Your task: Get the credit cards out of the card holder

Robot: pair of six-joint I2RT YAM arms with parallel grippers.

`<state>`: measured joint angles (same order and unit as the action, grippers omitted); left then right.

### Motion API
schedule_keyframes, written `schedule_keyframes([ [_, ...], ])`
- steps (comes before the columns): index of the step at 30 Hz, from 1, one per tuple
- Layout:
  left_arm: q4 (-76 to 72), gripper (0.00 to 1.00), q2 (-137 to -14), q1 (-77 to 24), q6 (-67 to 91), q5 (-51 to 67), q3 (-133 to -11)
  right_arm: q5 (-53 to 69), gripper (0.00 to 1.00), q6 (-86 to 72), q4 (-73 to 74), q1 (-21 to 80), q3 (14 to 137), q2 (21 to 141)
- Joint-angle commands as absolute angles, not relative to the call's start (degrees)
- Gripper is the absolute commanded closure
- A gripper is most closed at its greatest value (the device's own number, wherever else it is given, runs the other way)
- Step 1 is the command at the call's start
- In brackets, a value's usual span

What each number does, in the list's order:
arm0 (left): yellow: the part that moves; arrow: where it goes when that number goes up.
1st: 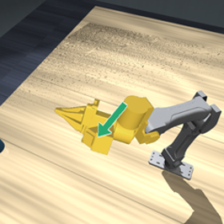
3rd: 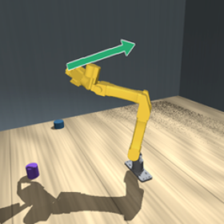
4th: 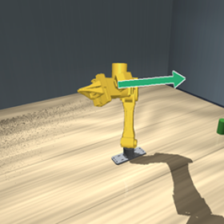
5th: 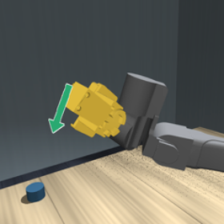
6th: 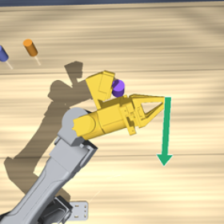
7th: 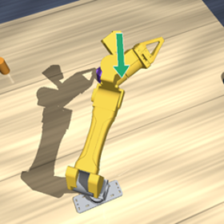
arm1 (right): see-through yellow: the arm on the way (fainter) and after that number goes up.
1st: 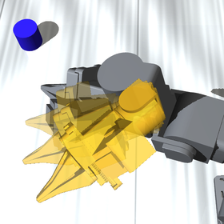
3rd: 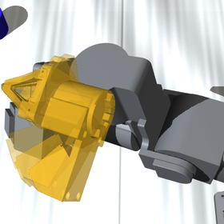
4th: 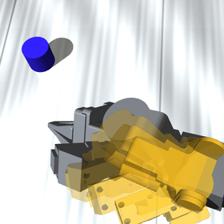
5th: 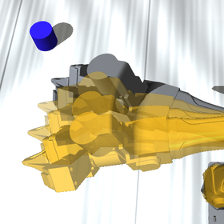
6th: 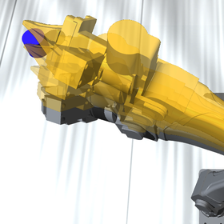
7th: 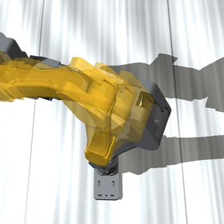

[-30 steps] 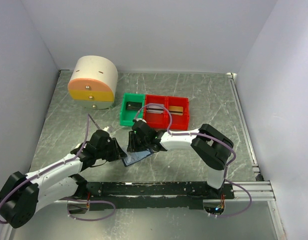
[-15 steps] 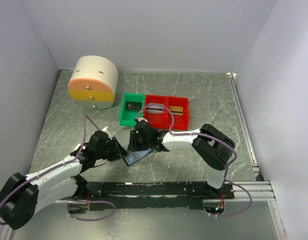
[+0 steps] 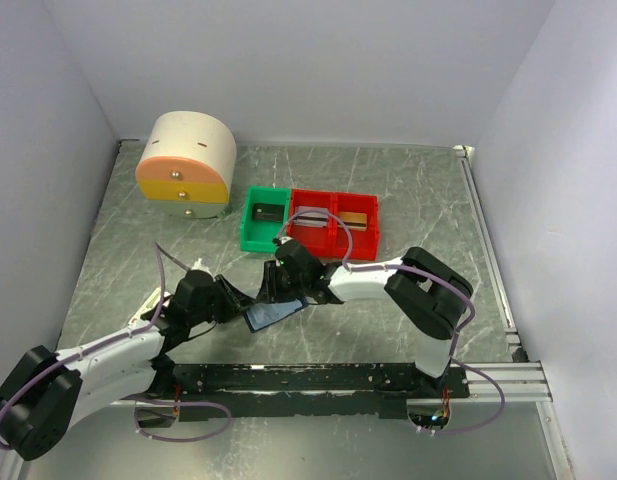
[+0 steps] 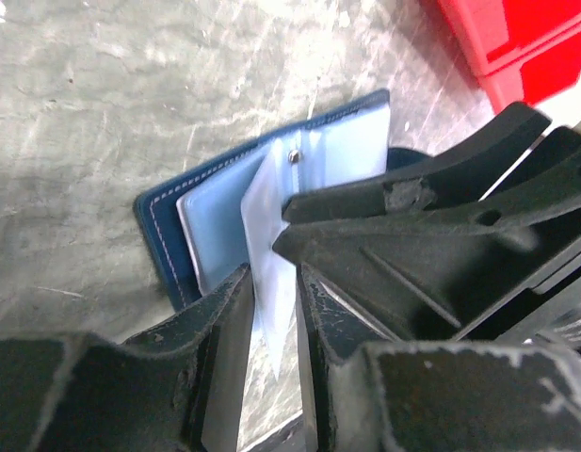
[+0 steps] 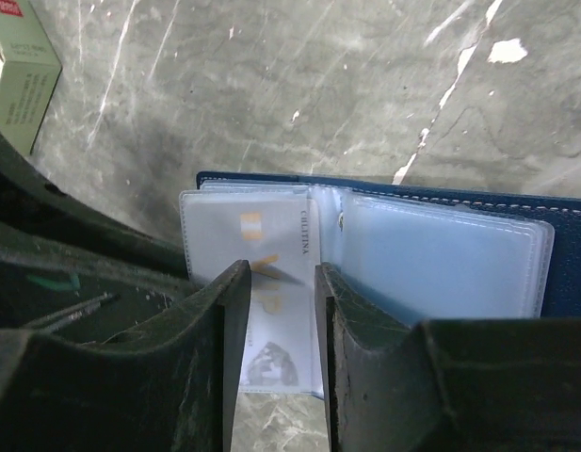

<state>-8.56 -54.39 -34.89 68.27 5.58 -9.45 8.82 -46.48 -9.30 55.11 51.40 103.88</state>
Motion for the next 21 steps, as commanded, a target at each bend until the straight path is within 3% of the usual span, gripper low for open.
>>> schedule_keyframes([
  [1, -13.83, 0.65, -52.49, -35.13, 73.29, 0.11, -8.37, 12.37, 0.66, -47.02, -7.01, 55.08, 48.52, 104.30],
  [6, -15.97, 0.69, -53.02, -35.13, 73.63, 0.19, -8.67, 13.46, 0.68, -47.28, -8.60, 54.76, 47.65, 103.93],
  [12, -11.78, 0.83, -55.38, -35.16, 70.01, 2.59, -11.68, 12.05, 0.68, -47.80, -8.84, 54.27, 46.40, 101.92],
  [16, -8.29, 0.92, -55.46, -35.15, 65.33, 2.70, -13.63, 10.46, 0.61, -47.89, -11.09, 54.29, 43.88, 96.37],
  [21, -1.94, 0.93, -58.93, -35.11, 55.96, 4.92, -20.33, 6.11, 0.56, -48.05, -10.50, 53.89, 40.45, 87.55],
])
